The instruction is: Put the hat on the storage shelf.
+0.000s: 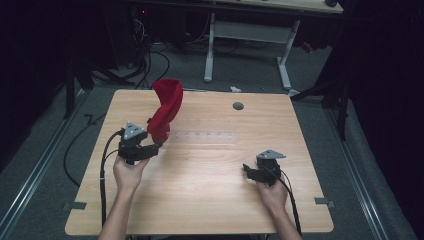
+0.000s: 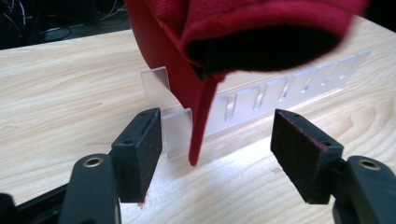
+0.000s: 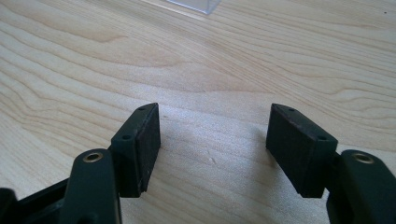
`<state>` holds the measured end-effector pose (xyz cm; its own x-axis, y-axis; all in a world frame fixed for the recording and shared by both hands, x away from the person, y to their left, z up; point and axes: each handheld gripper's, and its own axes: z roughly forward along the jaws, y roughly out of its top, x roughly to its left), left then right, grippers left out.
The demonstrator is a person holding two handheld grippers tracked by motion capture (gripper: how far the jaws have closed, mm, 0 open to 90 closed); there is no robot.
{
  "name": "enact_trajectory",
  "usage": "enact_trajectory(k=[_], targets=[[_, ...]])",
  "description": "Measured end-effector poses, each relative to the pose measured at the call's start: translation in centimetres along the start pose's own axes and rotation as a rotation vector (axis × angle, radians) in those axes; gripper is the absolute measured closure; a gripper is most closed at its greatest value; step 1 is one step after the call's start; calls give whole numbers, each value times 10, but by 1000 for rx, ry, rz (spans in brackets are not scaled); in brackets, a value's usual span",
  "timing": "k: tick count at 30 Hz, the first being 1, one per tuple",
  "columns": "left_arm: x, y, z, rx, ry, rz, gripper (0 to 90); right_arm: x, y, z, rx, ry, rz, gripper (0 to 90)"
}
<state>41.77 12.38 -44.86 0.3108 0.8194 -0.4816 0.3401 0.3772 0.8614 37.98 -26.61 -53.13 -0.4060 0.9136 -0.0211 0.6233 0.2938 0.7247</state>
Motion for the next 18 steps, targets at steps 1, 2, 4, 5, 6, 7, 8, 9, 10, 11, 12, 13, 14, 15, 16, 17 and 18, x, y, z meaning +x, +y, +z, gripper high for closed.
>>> enact_trajectory(k=[1, 2, 4, 5, 6, 7, 8, 9, 10, 11, 12, 13, 14, 15, 16, 17, 18], targets=[[0, 0, -2, -1, 0, 3, 342, 0, 0, 0, 0, 1, -1, 355], [-1, -1, -4, -2, -3, 2, 342, 0, 0, 0, 0, 1, 0, 355], [-1, -1, -7, -1, -8, -2, 349, 0, 0, 0, 0, 1, -1, 355], [-1, -1, -7, -1, -8, -2, 355, 0, 0, 0, 0, 1, -1, 355], [0, -2, -10, -2, -4, 0, 360, 0, 0, 0, 0, 1, 0, 355], [0, -3, -10, -4, 5, 2, 367, 0, 0, 0, 0, 1, 0, 355], [0, -3, -12, -3, 7, 6, 369, 0, 0, 0, 0, 1, -1, 355], [-1, -4, -13, -2, 5, 3, 370, 0, 0, 0, 0, 1, -1, 355], [-1, -4, -14, 2, 3, 3, 370, 0, 0, 0, 0, 1, -1, 355], [-2, -5, -15, 1, 2, 6, 369, 0, 0, 0, 0, 2, -1, 355], [-2, -5, -16, 0, 2, 7, 369, 0, 0, 0, 0, 2, -1, 355], [-2, -5, -17, 0, -2, 5, 369, 0, 0, 0, 0, 2, -1, 355], [-3, -6, -19, -1, -5, 1, 367, 0, 0, 0, 0, 1, -1, 355], [-4, -6, -20, 2, -8, 4, 365, 0, 0, 0, 0, 2, -1, 355], [-4, -7, -21, 3, -6, 9, 360, 0, 0, 0, 1, 2, 1, 355], [-6, -7, -22, 3, -8, 10, 355, 0, 0, 0, 0, 2, -1, 355], [-6, -7, -22, 3, -8, 10, 355, 0, 0, 0, 0, 2, -1, 355]])
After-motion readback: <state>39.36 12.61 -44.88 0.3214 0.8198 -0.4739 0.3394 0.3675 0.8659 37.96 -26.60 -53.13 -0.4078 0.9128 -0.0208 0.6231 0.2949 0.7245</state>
